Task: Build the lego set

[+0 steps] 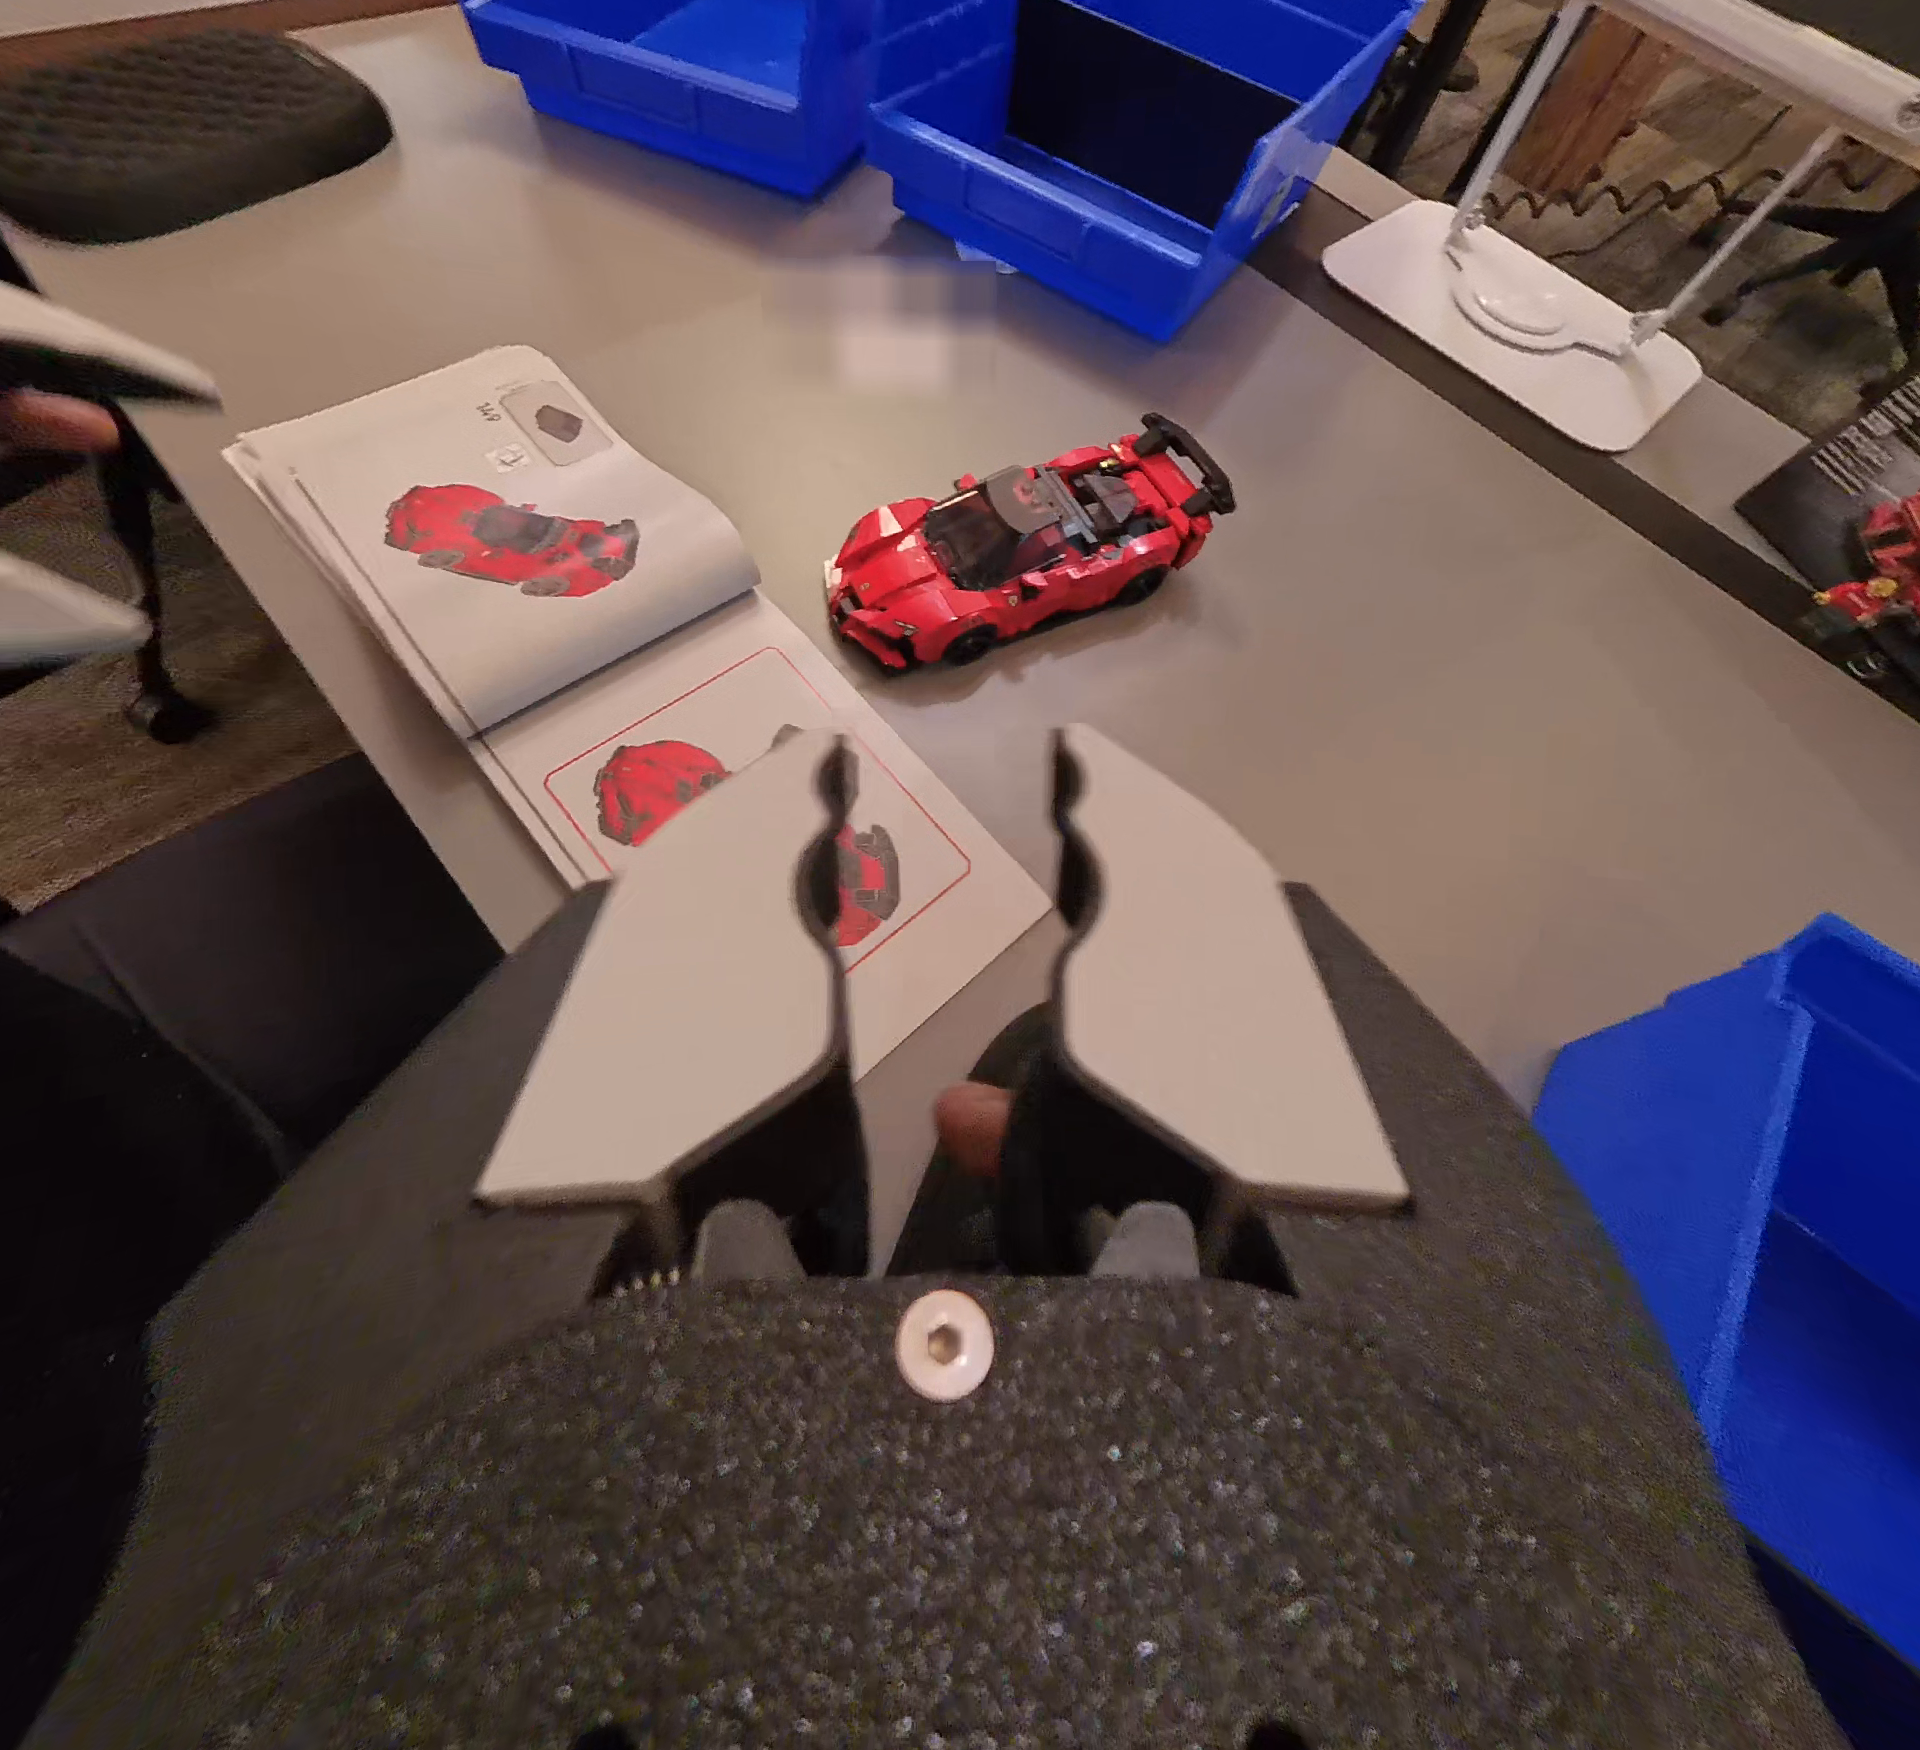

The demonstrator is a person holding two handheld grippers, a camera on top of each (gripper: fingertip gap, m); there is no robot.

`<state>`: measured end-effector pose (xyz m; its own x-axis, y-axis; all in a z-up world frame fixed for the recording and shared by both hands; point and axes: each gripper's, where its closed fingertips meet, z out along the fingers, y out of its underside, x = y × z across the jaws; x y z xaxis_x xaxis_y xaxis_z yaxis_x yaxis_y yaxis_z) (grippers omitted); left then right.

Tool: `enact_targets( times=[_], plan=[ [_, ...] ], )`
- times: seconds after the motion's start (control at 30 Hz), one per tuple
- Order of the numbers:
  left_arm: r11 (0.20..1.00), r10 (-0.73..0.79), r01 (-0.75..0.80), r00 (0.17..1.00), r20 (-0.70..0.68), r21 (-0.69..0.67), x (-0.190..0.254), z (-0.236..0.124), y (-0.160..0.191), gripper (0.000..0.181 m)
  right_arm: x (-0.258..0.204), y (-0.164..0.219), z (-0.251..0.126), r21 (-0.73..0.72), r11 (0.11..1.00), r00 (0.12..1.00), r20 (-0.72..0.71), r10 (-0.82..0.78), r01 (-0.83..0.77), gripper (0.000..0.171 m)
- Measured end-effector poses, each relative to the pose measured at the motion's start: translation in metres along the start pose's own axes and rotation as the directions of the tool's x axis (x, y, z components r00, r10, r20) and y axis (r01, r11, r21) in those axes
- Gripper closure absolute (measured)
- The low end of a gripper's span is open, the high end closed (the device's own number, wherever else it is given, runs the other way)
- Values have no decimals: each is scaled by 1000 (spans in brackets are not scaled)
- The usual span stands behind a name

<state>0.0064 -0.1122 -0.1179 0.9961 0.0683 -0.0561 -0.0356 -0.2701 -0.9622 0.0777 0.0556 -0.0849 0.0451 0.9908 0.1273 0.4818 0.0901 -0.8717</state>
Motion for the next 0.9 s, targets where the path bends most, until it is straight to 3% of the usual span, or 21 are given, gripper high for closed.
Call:
enact_targets(
  times=[0.03,0.07,0.1,0.17,0.23,0.43,0.53,0.7,0.9],
  plan=[
    [1000,-12,11,997,75,7,-10,1,-1,78,3,0,0,-6,1000,1000,-15,16,-16,117],
    [1000,-8,9,990,137,-4,-19,3,0,47,5,1,0,-18,999,999,-23,34,-34,102],
    [999,16,-9,985,170,-43,-24,4,5,35,6,3,1,-33,998,998,-29,53,-54,86],
    [994,56,-37,980,190,-100,-27,6,12,35,10,8,2,-66,995,996,-44,73,-76,65],
    [996,50,-37,987,155,-84,-20,8,10,36,14,12,1,-85,994,996,-62,67,-72,63],
    [993,46,-38,996,75,-112,-4,16,19,51,15,22,-3,-139,989,998,-55,41,-48,77],
    [989,92,-91,996,1,-118,11,22,22,76,16,24,-7,-148,988,998,-57,39,-47,83],
    [947,245,-267,960,-136,-180,36,35,34,107,18,26,-15,-155,988,999,-51,20,-27,90],
    [841,403,-479,864,-300,-250,50,59,48,125,24,28,-24,-148,988,998,-58,30,-39,92]
  ],
)
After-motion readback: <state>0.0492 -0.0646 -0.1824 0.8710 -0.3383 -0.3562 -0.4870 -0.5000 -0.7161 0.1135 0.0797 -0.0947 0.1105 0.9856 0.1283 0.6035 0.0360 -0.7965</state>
